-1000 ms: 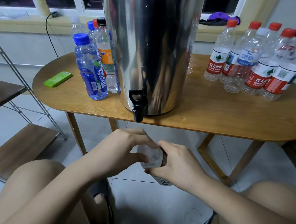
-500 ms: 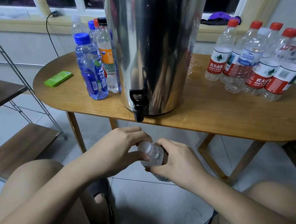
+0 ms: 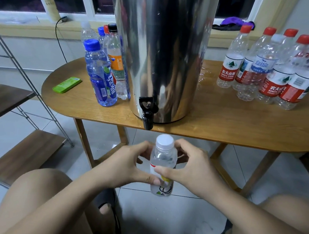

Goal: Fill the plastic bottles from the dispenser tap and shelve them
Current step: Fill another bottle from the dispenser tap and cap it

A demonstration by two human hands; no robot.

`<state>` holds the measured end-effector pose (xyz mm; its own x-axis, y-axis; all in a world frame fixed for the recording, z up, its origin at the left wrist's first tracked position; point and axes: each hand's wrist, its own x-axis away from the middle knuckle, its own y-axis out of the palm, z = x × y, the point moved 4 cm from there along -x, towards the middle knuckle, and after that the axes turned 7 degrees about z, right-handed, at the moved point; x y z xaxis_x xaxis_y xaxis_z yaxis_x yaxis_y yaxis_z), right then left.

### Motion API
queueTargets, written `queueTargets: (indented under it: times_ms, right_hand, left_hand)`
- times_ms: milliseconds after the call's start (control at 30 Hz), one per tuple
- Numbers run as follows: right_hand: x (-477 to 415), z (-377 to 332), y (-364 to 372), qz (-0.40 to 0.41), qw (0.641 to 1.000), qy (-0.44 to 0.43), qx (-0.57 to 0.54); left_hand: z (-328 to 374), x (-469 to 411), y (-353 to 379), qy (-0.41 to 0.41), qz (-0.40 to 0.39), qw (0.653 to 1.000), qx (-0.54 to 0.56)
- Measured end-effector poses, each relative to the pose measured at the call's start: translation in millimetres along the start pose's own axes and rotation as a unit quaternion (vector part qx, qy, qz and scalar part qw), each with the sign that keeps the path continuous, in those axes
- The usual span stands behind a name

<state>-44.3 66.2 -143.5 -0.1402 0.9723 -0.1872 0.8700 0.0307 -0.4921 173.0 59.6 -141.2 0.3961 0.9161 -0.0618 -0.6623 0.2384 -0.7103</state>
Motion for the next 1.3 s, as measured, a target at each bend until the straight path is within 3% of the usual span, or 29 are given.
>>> queueTargets:
  times_ms: [200,333,433,700,867,1000,1300]
  right_hand:
    - [0.5,-9.4,-3.7,-0.004,0.999,-0.027,-0.02]
    - [-1.7,-6.9,-2.1,-0.047,0.996,-0.046,-0.054]
    - [-2.9,-0.5,-4.2,-0.036,0.995,-0.028,-0.084]
    - [-9.2,15.9,-2.5,-0.028,0.998,-0.002,-0.054]
    - [-11.5,19.3,3.6,-0.034,0.999,-0.011,-0.027]
    - [-14.1,26.7,4.4,-0.02,1.0,-0.009,0.002]
    - [-15.7,34.4,9.5,-0.026,1.0,-0.001,0.014]
  left_hand:
    - [-3.1,5.9,15.6,0.0,0.054,0.997,0.047]
    - [-6.3,12.6,-6.5,0.009,0.105,0.994,0.008]
    - [-18.1,20.4,-28.8,-0.022,0.137,0.989,0.048]
    - [-31.6,20.2,-100.0,-0.056,0.314,0.929,0.187]
    - [-57.8,-6.6,-131.9,-0.081,0.394,0.906,0.132]
    - [-83.7,-27.7,-141.4,-0.134,0.381,0.912,0.075]
    - [-92.7,-62.8,-152.1,-0.14,0.417,0.898,0.007]
